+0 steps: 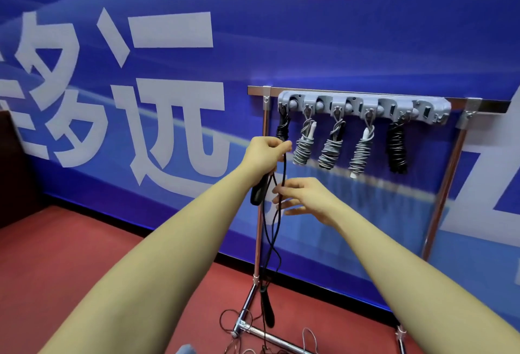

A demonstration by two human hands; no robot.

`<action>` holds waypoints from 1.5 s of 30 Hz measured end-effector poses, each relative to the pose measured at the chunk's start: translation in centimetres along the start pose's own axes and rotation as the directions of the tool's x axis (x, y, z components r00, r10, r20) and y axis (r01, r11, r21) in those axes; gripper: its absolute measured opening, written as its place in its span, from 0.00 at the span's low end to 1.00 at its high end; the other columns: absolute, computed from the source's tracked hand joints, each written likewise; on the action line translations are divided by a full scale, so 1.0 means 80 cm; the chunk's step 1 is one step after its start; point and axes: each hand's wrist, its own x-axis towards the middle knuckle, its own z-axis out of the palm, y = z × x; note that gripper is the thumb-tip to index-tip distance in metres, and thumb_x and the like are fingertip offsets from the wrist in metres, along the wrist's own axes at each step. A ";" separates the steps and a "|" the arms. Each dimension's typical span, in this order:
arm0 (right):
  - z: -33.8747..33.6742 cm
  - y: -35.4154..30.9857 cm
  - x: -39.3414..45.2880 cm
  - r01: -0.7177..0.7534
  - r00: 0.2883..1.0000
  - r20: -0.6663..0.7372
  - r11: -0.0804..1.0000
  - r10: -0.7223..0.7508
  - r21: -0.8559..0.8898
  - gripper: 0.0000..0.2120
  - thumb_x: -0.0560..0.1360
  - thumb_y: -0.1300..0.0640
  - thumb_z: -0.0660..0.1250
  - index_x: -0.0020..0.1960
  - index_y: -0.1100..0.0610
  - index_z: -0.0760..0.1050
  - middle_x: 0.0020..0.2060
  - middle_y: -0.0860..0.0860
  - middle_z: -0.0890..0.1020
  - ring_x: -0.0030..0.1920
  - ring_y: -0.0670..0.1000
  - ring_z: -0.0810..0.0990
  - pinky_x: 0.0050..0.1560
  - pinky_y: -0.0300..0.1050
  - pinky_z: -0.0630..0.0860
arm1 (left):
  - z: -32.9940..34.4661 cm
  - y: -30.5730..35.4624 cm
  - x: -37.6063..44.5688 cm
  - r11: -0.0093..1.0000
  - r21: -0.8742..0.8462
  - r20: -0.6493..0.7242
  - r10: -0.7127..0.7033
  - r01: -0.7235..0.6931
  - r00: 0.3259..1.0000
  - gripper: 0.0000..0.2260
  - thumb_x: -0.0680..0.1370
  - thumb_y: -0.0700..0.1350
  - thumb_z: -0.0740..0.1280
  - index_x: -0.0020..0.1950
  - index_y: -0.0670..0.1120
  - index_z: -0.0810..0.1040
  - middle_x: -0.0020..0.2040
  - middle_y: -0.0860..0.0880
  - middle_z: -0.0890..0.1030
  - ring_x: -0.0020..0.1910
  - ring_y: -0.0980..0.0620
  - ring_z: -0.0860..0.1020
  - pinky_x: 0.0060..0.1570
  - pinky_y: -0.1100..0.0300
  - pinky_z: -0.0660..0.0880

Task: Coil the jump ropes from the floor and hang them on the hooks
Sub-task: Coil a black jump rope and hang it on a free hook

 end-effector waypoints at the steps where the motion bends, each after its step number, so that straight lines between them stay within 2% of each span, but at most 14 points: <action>1: 0.000 -0.004 0.001 0.024 0.999 -0.022 1.000 -0.024 -0.002 0.09 0.78 0.56 0.66 0.51 0.61 0.79 0.44 0.57 0.84 0.43 0.52 0.82 0.48 0.47 0.78 | -0.001 0.001 -0.001 1.000 0.013 -0.004 0.001 -0.001 1.000 0.15 0.80 0.52 0.63 0.46 0.41 0.82 0.29 0.50 0.73 0.24 0.52 0.66 0.26 0.63 0.66; 4: -0.004 -0.015 0.004 0.084 0.984 -0.168 0.991 -0.066 0.104 0.07 0.78 0.58 0.64 0.45 0.59 0.78 0.43 0.57 0.83 0.43 0.53 0.82 0.49 0.52 0.80 | -0.004 -0.012 -0.008 0.998 0.054 -0.012 -0.039 0.040 0.999 0.16 0.82 0.51 0.57 0.47 0.42 0.80 0.32 0.50 0.72 0.27 0.50 0.67 0.31 0.60 0.66; 8: -0.019 -0.028 0.012 0.192 0.945 -0.322 0.904 -0.064 0.382 0.07 0.81 0.58 0.61 0.45 0.57 0.73 0.43 0.56 0.82 0.42 0.55 0.84 0.50 0.58 0.80 | -0.004 -0.053 -0.028 0.991 0.124 0.111 -0.056 0.042 0.992 0.11 0.78 0.43 0.62 0.59 0.44 0.77 0.34 0.52 0.70 0.34 0.53 0.68 0.39 0.60 0.67; 11: -0.025 -0.040 0.016 0.246 0.934 -0.354 0.819 -0.056 0.518 0.07 0.82 0.58 0.58 0.46 0.59 0.70 0.42 0.56 0.81 0.42 0.55 0.83 0.45 0.54 0.80 | 0.001 -0.071 -0.041 0.975 0.220 0.251 -0.023 -0.034 0.968 0.14 0.77 0.47 0.67 0.62 0.48 0.77 0.39 0.50 0.73 0.36 0.54 0.72 0.37 0.63 0.69; 17: -0.033 -0.054 0.015 0.316 0.917 -0.392 0.725 -0.069 0.612 0.08 0.82 0.58 0.57 0.46 0.60 0.69 0.44 0.58 0.81 0.45 0.56 0.83 0.43 0.50 0.81 | 0.015 -0.070 -0.035 0.986 0.151 0.195 0.042 -0.072 0.980 0.09 0.77 0.47 0.67 0.45 0.41 0.81 0.30 0.48 0.71 0.29 0.50 0.66 0.30 0.61 0.66; 20: -0.044 -0.042 0.010 0.257 0.914 -0.405 0.824 -0.037 0.506 0.12 0.82 0.53 0.57 0.50 0.60 0.73 0.47 0.58 0.82 0.48 0.55 0.82 0.47 0.51 0.81 | 0.017 -0.060 -0.022 0.993 0.107 0.114 0.037 -0.049 0.993 0.13 0.77 0.49 0.68 0.40 0.40 0.78 0.31 0.47 0.72 0.29 0.49 0.65 0.29 0.60 0.65; 23: -0.042 -0.010 0.005 0.117 0.931 -0.364 0.974 -0.039 0.196 0.08 0.81 0.56 0.60 0.50 0.58 0.76 0.49 0.56 0.83 0.47 0.53 0.81 0.49 0.47 0.78 | 0.017 -0.039 -0.010 0.996 0.070 0.108 0.053 -0.061 0.993 0.10 0.77 0.48 0.68 0.36 0.47 0.78 0.31 0.50 0.73 0.28 0.49 0.65 0.28 0.61 0.64; 26: -0.030 0.014 0.001 0.059 0.976 -0.200 0.990 -0.084 -0.128 0.06 0.77 0.60 0.65 0.54 0.57 0.76 0.50 0.54 0.82 0.49 0.51 0.79 0.52 0.45 0.75 | 0.017 -0.017 0.000 0.979 0.155 0.132 0.110 -0.130 0.985 0.08 0.77 0.48 0.67 0.38 0.51 0.79 0.32 0.50 0.74 0.25 0.55 0.65 0.28 0.62 0.65; 28: -0.022 0.017 0.000 0.045 0.987 -0.141 0.982 -0.071 -0.183 0.08 0.76 0.59 0.66 0.55 0.57 0.77 0.48 0.54 0.81 0.48 0.50 0.79 0.51 0.46 0.76 | 0.018 -0.008 0.003 0.973 0.166 0.128 0.141 -0.161 0.982 0.07 0.77 0.47 0.67 0.41 0.48 0.81 0.33 0.50 0.75 0.24 0.58 0.65 0.28 0.63 0.66; 32: -0.011 0.004 0.004 0.076 0.978 -0.190 0.994 -0.089 -0.074 0.05 0.77 0.60 0.65 0.48 0.60 0.78 0.41 0.55 0.82 0.39 0.50 0.78 0.39 0.44 0.77 | 0.010 -0.001 0.003 0.980 0.110 0.097 0.156 -0.167 0.983 0.07 0.78 0.47 0.66 0.49 0.45 0.81 0.36 0.48 0.76 0.25 0.57 0.66 0.28 0.65 0.67; 35: -0.011 -0.008 0.010 0.119 0.948 -0.311 0.984 -0.071 0.136 0.06 0.78 0.62 0.64 0.42 0.59 0.76 0.37 0.55 0.81 0.34 0.50 0.79 0.37 0.43 0.78 | 0.000 -0.005 -0.006 0.970 0.085 0.110 0.220 -0.230 0.969 0.09 0.77 0.43 0.65 0.58 0.49 0.74 0.44 0.48 0.75 0.35 0.58 0.70 0.38 0.64 0.68; 38: -0.016 -0.020 0.009 0.159 0.930 -0.365 0.929 -0.029 0.333 0.04 0.78 0.63 0.65 0.45 0.61 0.76 0.37 0.57 0.82 0.33 0.52 0.83 0.35 0.42 0.81 | -0.003 -0.026 -0.026 0.951 0.202 0.174 0.201 -0.235 0.964 0.23 0.73 0.39 0.68 0.63 0.48 0.61 0.54 0.49 0.66 0.44 0.55 0.68 0.46 0.62 0.66; 42: -0.009 -0.033 0.005 0.193 0.934 -0.357 0.844 -0.002 0.500 0.04 0.78 0.64 0.63 0.46 0.64 0.75 0.40 0.59 0.82 0.39 0.57 0.84 0.42 0.48 0.82 | 0.005 -0.056 -0.040 0.854 0.484 0.194 0.108 -0.191 0.975 0.42 0.67 0.47 0.74 0.71 0.50 0.50 0.61 0.43 0.68 0.44 0.47 0.75 0.43 0.53 0.75; 45: 0.000 -0.039 0.003 0.195 0.941 -0.337 0.808 0.006 0.556 0.04 0.78 0.66 0.63 0.45 0.65 0.75 0.41 0.61 0.82 0.41 0.57 0.83 0.45 0.49 0.82 | 0.017 -0.059 -0.040 0.788 0.599 0.114 0.091 -0.142 0.989 0.28 0.73 0.45 0.68 0.67 0.43 0.58 0.61 0.44 0.70 0.52 0.42 0.75 0.44 0.50 0.73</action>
